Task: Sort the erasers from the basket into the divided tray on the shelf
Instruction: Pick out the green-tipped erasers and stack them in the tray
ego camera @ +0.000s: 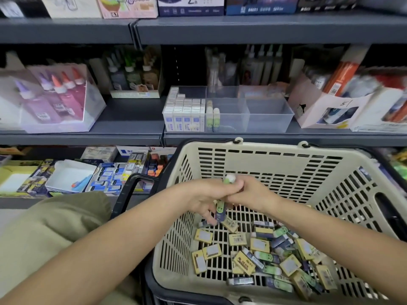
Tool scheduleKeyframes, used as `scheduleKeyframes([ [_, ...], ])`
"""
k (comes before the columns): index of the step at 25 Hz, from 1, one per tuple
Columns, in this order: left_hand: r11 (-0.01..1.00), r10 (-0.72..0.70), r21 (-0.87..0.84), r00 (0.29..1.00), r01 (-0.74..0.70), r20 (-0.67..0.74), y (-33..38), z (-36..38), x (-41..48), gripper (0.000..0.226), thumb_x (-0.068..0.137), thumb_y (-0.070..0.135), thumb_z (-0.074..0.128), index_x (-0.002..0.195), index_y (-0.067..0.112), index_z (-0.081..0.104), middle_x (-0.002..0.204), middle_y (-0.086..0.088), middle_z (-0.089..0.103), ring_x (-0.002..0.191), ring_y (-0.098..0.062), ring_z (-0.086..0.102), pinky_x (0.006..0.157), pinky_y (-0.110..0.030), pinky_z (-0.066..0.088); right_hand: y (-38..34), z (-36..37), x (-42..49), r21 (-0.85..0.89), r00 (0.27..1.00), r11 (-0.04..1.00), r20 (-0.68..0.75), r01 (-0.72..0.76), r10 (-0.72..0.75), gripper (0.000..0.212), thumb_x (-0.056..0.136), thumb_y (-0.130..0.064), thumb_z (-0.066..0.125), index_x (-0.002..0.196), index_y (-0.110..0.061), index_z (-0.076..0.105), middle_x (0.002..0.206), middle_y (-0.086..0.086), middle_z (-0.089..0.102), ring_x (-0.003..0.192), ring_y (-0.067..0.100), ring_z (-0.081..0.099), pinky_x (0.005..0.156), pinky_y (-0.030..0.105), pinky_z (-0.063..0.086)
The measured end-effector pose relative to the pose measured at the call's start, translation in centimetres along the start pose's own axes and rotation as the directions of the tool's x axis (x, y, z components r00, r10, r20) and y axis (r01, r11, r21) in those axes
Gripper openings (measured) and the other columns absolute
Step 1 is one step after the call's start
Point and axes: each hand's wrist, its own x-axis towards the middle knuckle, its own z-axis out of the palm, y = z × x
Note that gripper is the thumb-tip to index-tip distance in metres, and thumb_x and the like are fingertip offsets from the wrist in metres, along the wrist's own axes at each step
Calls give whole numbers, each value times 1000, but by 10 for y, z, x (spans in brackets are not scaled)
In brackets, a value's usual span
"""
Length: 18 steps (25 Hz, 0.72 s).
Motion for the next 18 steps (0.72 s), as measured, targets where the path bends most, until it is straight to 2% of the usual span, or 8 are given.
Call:
scheduleKeyframes([
  [2, 973, 7, -232, 998, -22, -65, 2, -6, -3, 37, 94, 43, 45, 121, 17, 50, 108, -5, 58, 95, -23, 60, 72, -39, 54, -1, -5, 7, 195, 999, 981, -45, -15, 25, 24, 76, -1, 71, 88, -17, 58, 67, -4, 69, 60, 6, 64, 56, 17, 49],
  [4, 982, 51, -164, 963, -98, -265, -1, -14, -4, 18, 97, 32, 44, 105, 18, 53, 88, -4, 58, 77, -17, 58, 62, -30, 51, 9, -9, 15, 215, 992, 974, -88, -74, 95, 24, 76, -8, 72, 92, -18, 58, 73, -6, 70, 67, 6, 65, 59, 17, 49],
  [6, 985, 134, -48, 914, -165, -383, -5, -22, -5, 11, 99, 25, 43, 92, 19, 50, 82, -3, 55, 70, -14, 55, 56, -26, 47, 35, -3, 21, -220, 994, 969, -31, -112, 107, 19, 79, -18, 72, 95, -19, 61, 88, -6, 66, 81, 10, 63, 70, 20, 49],
  [8, 978, 176, -33, 907, -204, -383, -7, -26, -6, 10, 98, 20, 44, 89, 21, 49, 82, -3, 54, 70, -13, 55, 53, -24, 46, 65, 18, 27, -609, 985, 793, 120, -25, 123, 23, 84, -21, 66, 106, -16, 62, 102, -3, 61, 92, 13, 59, 76, 20, 45],
  [11, 980, 186, 10, 906, -197, -381, -7, -28, -6, 10, 97, 16, 45, 93, 24, 50, 84, -4, 55, 74, -13, 57, 55, -24, 46, 99, 51, 36, -809, 955, 569, 267, 151, 127, 31, 85, -17, 57, 116, -13, 58, 112, 4, 53, 99, 21, 56, 77, 28, 47],
  [14, 985, 168, 46, 904, -164, -394, -9, -28, -6, 11, 94, 12, 48, 91, 23, 50, 87, -6, 59, 76, -15, 58, 58, -25, 49, 103, 63, 46, -882, 964, 439, 242, 173, 106, 22, 90, -25, 50, 105, -10, 59, 109, 8, 53, 98, 27, 57, 74, 38, 51],
  [16, 988, 151, 39, 902, -147, -404, -11, -29, -4, 11, 94, 13, 49, 86, 18, 51, 89, -8, 62, 80, -16, 60, 58, -24, 50, 92, 57, 46, -818, 982, 572, 145, 52, 119, 29, 91, -42, 49, 90, -14, 58, 99, 5, 58, 85, 21, 58, 70, 35, 51],
  [18, 987, 119, -50, 909, -151, -399, -11, -30, -2, 10, 95, 14, 49, 86, 14, 52, 90, -8, 63, 81, -17, 60, 58, -24, 49, 74, 39, 40, -579, 990, 807, -4, -118, 142, 24, 88, -39, 57, 87, -15, 61, 86, 1, 62, 74, 14, 56, 66, 29, 49],
])
